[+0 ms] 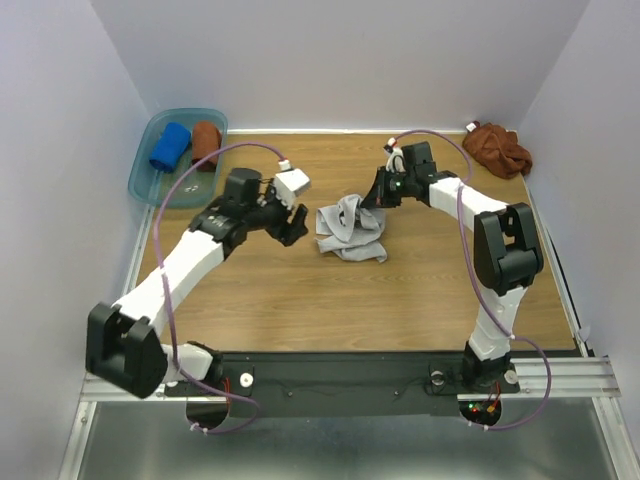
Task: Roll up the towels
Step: Move the towel to the center of the board, then flatten the towel
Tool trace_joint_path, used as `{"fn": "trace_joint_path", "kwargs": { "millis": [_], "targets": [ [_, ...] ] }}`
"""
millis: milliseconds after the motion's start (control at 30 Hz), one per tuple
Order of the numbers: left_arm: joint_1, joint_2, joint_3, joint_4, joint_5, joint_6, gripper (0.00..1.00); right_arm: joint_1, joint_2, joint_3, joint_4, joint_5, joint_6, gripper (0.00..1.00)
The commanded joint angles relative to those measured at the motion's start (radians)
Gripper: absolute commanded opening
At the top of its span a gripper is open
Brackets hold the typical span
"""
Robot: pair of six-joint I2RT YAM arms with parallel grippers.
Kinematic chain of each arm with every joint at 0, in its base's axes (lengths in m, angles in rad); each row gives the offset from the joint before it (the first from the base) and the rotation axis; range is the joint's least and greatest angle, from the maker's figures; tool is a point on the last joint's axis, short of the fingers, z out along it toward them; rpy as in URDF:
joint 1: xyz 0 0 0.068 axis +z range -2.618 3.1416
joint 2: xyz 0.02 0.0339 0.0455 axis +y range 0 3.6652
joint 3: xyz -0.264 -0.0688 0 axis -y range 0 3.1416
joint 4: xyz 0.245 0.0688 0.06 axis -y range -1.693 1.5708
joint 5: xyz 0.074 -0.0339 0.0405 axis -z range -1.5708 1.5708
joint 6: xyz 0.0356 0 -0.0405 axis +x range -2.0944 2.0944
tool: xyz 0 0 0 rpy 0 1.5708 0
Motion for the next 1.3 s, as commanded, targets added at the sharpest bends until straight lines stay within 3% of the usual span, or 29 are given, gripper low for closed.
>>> {"fn": "trace_joint_path", "kwargs": {
  "millis": [0, 167, 333, 533, 800, 833, 867, 967, 1000, 1067, 1200, 1233, 1267],
  "targets": [
    [-0.095, 0.105, 0.032, 0.103, -0.060, 0.058, 0.77, -0.006, 0.000, 0.045, 0.079, 0.153, 0.036, 0.01],
    [-0.117, 0.260, 0.113, 0.095, -0.041, 0.018, 0.79, -0.110, -0.084, -0.034, 0.070, 0.283, 0.026, 0.01],
    [-0.120, 0.343, 0.095, 0.161, 0.006, -0.030, 0.85, -0.233, -0.123, -0.058, -0.001, 0.211, -0.072, 0.01],
    [-0.121, 0.452, 0.133, 0.213, 0.041, -0.010, 0.92, -0.238, -0.104, -0.089, -0.030, 0.144, -0.094, 0.01],
    [-0.123, 0.527, 0.220, 0.221, 0.067, 0.056, 0.91, -0.253, -0.132, -0.068, -0.119, 0.278, -0.218, 0.03],
    [-0.126, 0.536, 0.226, 0.222, 0.068, 0.059, 0.90, -0.255, -0.132, -0.058, -0.119, 0.285, -0.218, 0.06],
    [-0.129, 0.556, 0.245, 0.221, 0.069, 0.065, 0.90, -0.255, -0.133, -0.046, -0.140, 0.300, -0.252, 0.30],
    [-0.144, 0.605, 0.285, 0.192, 0.081, 0.088, 0.90, -0.256, -0.127, 0.010, -0.183, 0.288, -0.319, 0.75],
    [-0.152, 0.617, 0.291, 0.189, 0.083, 0.093, 0.90, -0.253, -0.127, 0.021, -0.188, 0.283, -0.335, 0.82],
    [-0.156, 0.645, 0.305, 0.184, 0.084, 0.099, 0.90, -0.253, -0.129, 0.056, -0.199, 0.244, -0.391, 0.88],
    [-0.157, 0.682, 0.322, 0.186, 0.087, 0.093, 0.81, -0.201, -0.097, 0.121, -0.241, 0.200, -0.445, 0.88],
    [-0.157, 0.685, 0.323, 0.186, 0.087, 0.093, 0.77, -0.189, -0.087, 0.130, -0.255, 0.199, -0.458, 0.88],
    [-0.157, 0.691, 0.326, 0.187, 0.087, 0.090, 0.64, -0.174, -0.064, 0.149, -0.265, 0.187, -0.465, 0.86]
  ]
}}
